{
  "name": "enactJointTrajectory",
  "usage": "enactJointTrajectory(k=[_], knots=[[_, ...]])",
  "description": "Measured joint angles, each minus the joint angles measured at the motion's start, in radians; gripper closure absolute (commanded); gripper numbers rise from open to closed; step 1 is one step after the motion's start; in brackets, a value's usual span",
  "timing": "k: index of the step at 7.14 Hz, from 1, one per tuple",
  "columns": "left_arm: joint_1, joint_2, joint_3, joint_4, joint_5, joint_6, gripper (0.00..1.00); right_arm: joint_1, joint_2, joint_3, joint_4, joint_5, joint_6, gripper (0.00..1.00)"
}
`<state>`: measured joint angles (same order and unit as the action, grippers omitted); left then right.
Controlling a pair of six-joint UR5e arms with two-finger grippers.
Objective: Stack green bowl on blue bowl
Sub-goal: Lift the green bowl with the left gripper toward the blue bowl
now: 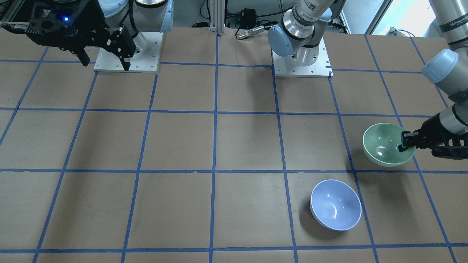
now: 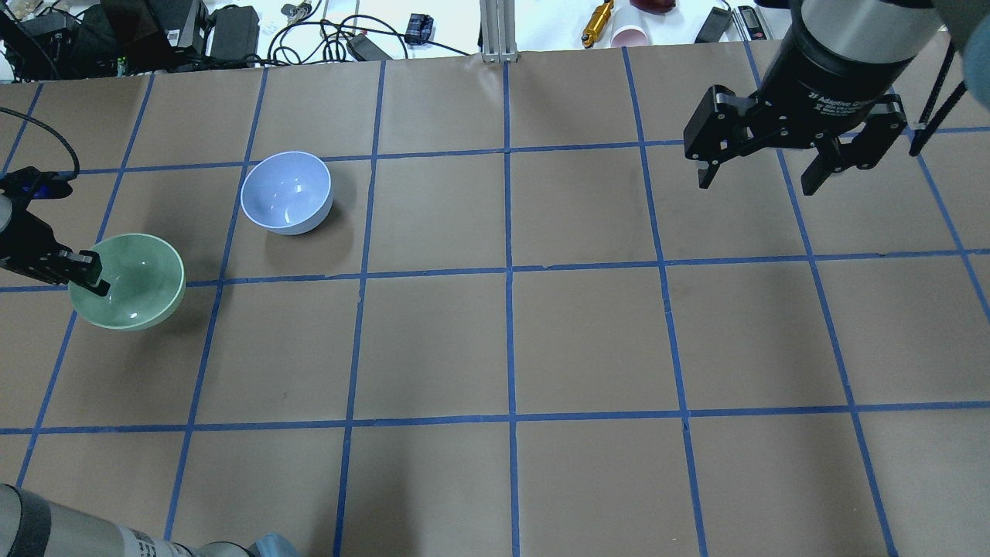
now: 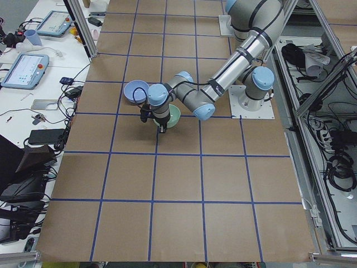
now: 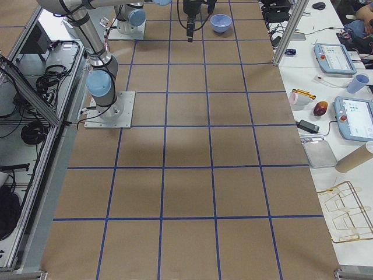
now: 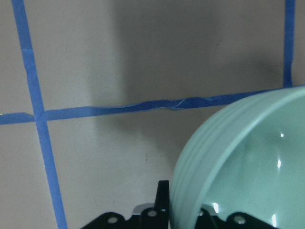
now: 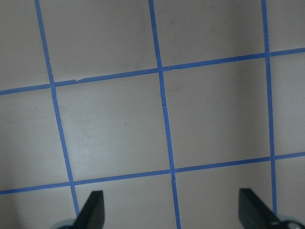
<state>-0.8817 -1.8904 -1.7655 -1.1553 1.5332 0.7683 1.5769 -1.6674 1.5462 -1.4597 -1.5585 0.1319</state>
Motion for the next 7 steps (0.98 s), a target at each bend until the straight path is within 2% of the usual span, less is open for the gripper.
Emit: enactJointTrajectory(k=[4, 7], knots=[[-0.063, 0.026, 0.133, -0.156, -0.078, -0.027, 1.0, 0.0, 0.0, 0.0, -0.001, 0.0, 0.0, 0.0], [-0.098, -0.01, 0.191, -0.177, -0.196, -0.098, 1.0, 0.0, 0.0, 0.001, -0.001, 0.0, 0.0, 0.0]])
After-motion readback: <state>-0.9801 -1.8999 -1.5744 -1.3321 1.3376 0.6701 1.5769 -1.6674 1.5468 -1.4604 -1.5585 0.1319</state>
